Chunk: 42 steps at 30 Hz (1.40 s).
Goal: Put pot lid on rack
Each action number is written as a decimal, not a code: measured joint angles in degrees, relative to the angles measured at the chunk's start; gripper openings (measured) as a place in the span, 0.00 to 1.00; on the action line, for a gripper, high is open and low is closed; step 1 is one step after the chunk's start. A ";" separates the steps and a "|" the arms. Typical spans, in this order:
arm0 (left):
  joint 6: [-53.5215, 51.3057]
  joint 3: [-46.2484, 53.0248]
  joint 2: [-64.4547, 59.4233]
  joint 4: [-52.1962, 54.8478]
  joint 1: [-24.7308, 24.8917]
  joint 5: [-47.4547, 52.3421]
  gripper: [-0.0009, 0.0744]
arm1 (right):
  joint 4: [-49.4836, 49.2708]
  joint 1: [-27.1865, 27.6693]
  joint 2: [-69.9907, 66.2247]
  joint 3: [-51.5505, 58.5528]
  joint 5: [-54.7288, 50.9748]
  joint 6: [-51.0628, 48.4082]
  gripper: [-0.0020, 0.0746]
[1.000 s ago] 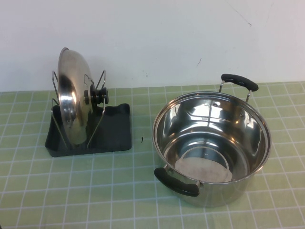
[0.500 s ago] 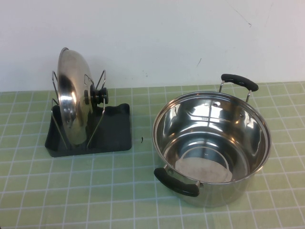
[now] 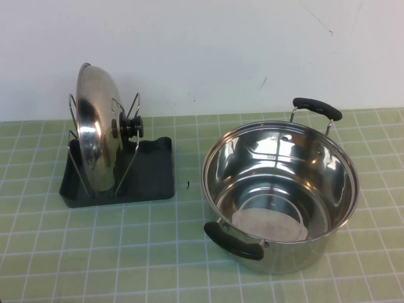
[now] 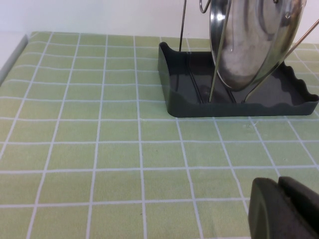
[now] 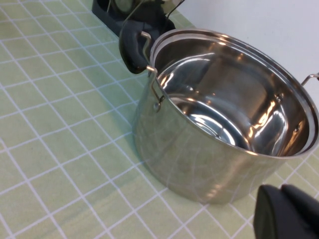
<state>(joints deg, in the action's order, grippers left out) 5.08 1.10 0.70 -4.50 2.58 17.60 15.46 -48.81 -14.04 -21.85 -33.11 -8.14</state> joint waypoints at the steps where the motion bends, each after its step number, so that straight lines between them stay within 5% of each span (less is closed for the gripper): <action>1: 0.00 0.00 0.00 0.00 0.00 0.00 0.01 | 0.00 0.00 0.00 0.00 0.00 0.00 0.02; 9: 0.00 0.00 0.00 0.00 0.00 0.00 0.01 | 1.20 0.00 0.55 0.00 -0.12 1.14 0.02; 14: -0.10 0.00 0.00 0.00 0.00 0.00 0.01 | 2.17 2.73 1.25 0.00 -0.54 10.86 0.02; 31: -0.24 0.00 0.00 0.09 0.00 0.03 0.01 | -2.85 45.72 10.18 7.88 4.91 16.10 0.02; 36: -0.24 0.00 0.00 0.09 0.00 0.03 0.01 | -6.70 52.62 13.32 15.14 6.16 14.04 0.02; 42: -0.24 0.00 0.04 0.09 0.00 0.14 0.01 | -7.60 54.03 14.77 22.35 9.60 11.26 0.02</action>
<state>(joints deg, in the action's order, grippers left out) 4.84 1.10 0.74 -4.41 2.58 17.74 7.86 5.23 0.73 0.51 -23.50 3.12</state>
